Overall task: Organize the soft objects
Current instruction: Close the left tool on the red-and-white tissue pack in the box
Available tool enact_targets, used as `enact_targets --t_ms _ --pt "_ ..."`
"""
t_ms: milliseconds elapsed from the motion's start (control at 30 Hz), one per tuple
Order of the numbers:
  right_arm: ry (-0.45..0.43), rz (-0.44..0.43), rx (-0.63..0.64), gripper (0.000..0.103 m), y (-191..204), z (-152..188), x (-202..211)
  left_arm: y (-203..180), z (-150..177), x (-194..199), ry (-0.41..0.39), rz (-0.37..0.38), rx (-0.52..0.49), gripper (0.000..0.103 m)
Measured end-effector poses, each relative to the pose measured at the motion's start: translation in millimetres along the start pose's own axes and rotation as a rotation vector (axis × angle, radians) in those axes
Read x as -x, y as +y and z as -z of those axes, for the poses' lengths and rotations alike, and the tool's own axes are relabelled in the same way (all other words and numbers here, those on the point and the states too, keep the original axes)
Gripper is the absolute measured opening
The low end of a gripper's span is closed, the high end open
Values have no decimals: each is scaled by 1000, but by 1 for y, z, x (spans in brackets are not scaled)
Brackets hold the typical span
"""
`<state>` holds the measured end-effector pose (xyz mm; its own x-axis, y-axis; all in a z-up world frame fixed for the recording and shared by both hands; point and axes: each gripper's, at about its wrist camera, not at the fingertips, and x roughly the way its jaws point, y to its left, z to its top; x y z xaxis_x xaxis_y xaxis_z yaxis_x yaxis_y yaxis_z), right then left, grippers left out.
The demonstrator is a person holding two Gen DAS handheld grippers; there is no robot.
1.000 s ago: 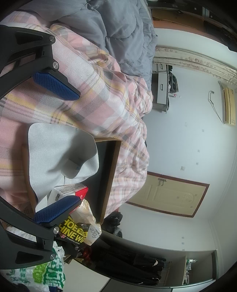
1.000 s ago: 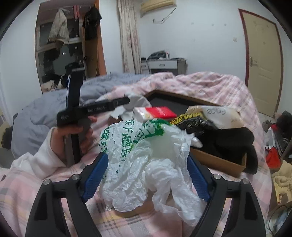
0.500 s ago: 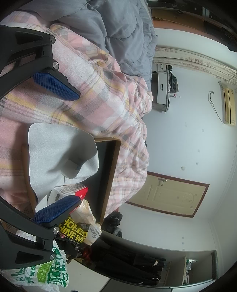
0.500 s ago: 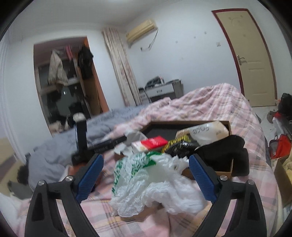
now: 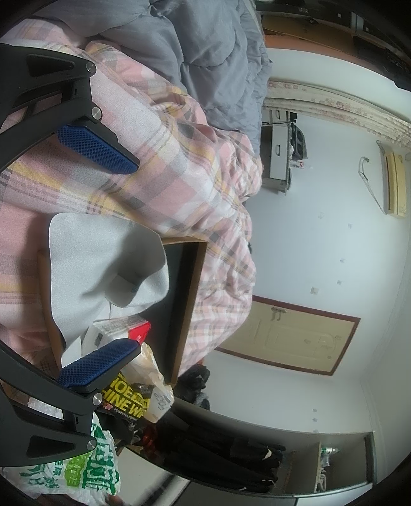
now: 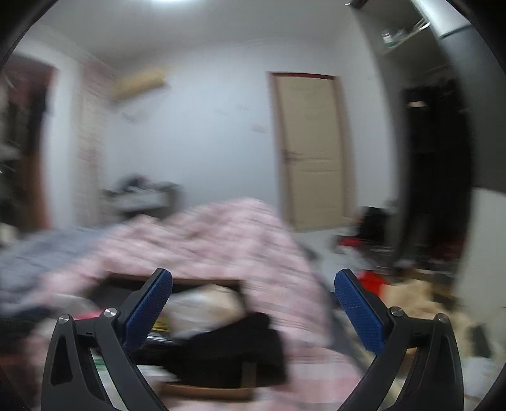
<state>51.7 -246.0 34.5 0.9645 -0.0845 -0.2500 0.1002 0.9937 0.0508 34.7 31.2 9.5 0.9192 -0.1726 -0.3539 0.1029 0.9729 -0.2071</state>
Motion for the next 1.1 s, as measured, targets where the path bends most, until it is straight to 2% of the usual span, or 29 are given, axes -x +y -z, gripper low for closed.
enact_targets --t_ms 67,167,233,300,367,467,567,633,767,833,1033,1100 --pt "67 36 -22 102 -2 14 -16 1 1 6 -28 19 -2 103" --pt "166 -5 -77 102 -11 22 -32 -2 -3 15 -66 71 -7 103" --pt "167 -8 -115 102 -19 22 -32 -9 -9 14 -58 131 -7 103" --pt "170 -13 -146 102 -23 23 -31 -18 -16 11 -43 152 -23 103" --pt "183 -25 -170 102 -30 27 -27 -31 -21 1 8 169 -69 103" --pt "205 -41 -217 102 -40 31 -29 -50 -22 -23 146 201 -144 103" --pt "220 -50 -258 102 -48 34 -31 -59 -16 -40 223 177 -174 103" --pt "228 -55 -271 102 -50 35 -32 -59 -10 -48 255 163 -179 95" --pt "240 -58 -266 102 -48 35 -33 -62 4 -51 284 141 -202 90" --pt "243 -56 -247 102 -45 35 -33 -63 8 -54 299 122 -211 74" --pt "226 -38 -176 102 -35 32 -30 -56 12 -45 256 131 -184 53" --pt "223 -35 -153 102 -32 32 -29 -53 10 -42 243 143 -164 50"
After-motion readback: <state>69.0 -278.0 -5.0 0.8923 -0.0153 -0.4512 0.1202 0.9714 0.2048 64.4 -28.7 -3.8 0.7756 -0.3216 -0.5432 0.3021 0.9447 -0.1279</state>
